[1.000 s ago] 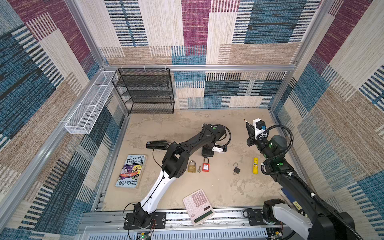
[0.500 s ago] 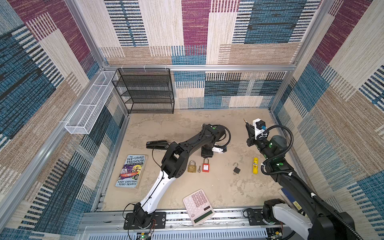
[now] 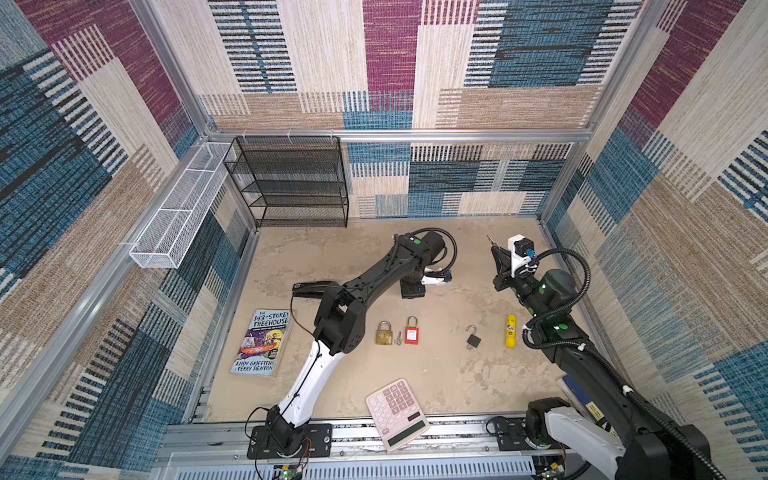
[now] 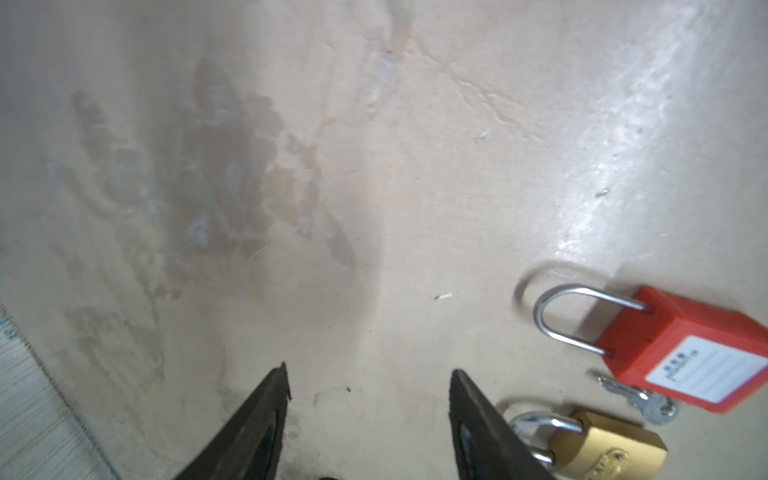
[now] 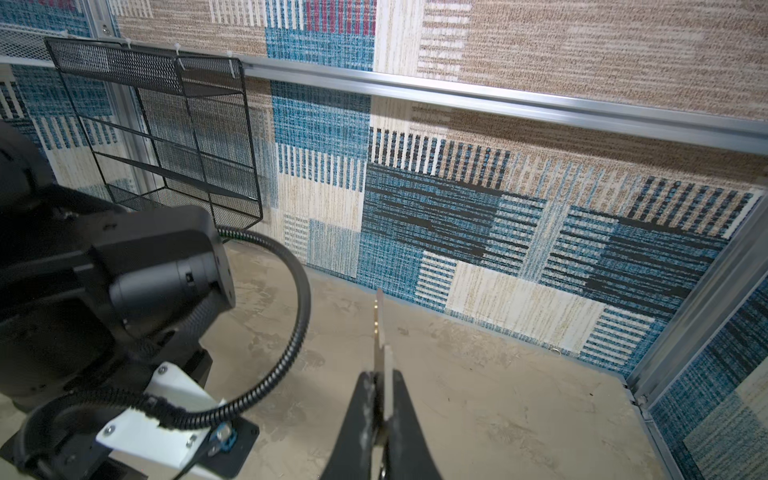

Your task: Lock with the key

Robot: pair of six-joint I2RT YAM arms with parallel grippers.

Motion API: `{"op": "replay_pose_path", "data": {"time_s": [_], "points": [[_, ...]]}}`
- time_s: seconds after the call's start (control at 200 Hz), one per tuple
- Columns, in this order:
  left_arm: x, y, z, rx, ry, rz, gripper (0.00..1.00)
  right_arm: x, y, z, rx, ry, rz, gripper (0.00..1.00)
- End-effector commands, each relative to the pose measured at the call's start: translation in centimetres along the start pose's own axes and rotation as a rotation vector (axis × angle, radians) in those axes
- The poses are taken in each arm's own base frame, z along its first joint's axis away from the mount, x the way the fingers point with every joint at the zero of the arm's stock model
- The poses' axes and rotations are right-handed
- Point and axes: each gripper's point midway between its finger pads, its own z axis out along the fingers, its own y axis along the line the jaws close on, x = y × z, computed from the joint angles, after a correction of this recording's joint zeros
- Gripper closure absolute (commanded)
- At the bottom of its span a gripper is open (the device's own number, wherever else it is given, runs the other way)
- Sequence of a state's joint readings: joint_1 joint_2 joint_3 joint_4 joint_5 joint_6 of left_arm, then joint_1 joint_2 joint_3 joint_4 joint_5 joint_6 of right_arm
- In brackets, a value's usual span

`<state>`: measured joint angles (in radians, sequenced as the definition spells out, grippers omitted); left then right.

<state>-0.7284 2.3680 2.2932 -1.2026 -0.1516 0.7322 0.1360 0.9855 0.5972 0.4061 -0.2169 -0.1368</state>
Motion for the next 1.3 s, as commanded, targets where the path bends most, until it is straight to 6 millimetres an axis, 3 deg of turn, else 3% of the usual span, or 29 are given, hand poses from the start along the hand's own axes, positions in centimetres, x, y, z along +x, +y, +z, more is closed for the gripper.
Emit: {"op": "replay_pose_path", "data": {"time_s": [0.0,0.115,0.25,0.441,0.541,0.671,0.872,1.012,1.292], "points": [[-0.2,1.2,-2.7,-0.024,-0.081,-0.150,0.37,-1.0,-0.1,-0.1,0.002,-0.013,0.074,1.00],[0.7,1.6,-5.3,-0.022,-0.146,-0.249,0.37,0.0,0.1,-0.2,-0.001,0.035,0.214,1.00],[2.3,1.0,-8.4,-0.036,-0.242,-0.383,0.36,2.8,1.2,-0.4,-0.025,0.154,0.457,1.00],[4.4,-2.1,-11.1,-0.043,-0.465,-0.596,0.34,6.9,6.2,-1.4,-0.065,0.344,0.667,1.00],[5.4,-4.1,-12.1,-0.018,-0.556,-0.670,0.33,10.4,9.2,-2.8,-0.068,0.450,0.844,1.00],[7.7,-6.0,-12.1,-0.022,-0.556,-0.736,0.33,14.0,12.1,-5.0,-0.075,0.524,1.081,1.00],[9.8,-7.4,-12.1,-0.052,-0.555,-0.752,0.32,16.0,14.4,-5.9,-0.062,0.607,1.138,1.00],[10.3,-8.1,-11.6,-0.038,-0.549,-0.768,0.32,19.2,16.3,-6.4,-0.029,0.757,1.198,1.00],[10.9,-9.0,-11.5,-0.037,-0.586,-0.831,0.32,20.3,19.2,-5.0,-0.008,0.835,1.226,1.00]]}}
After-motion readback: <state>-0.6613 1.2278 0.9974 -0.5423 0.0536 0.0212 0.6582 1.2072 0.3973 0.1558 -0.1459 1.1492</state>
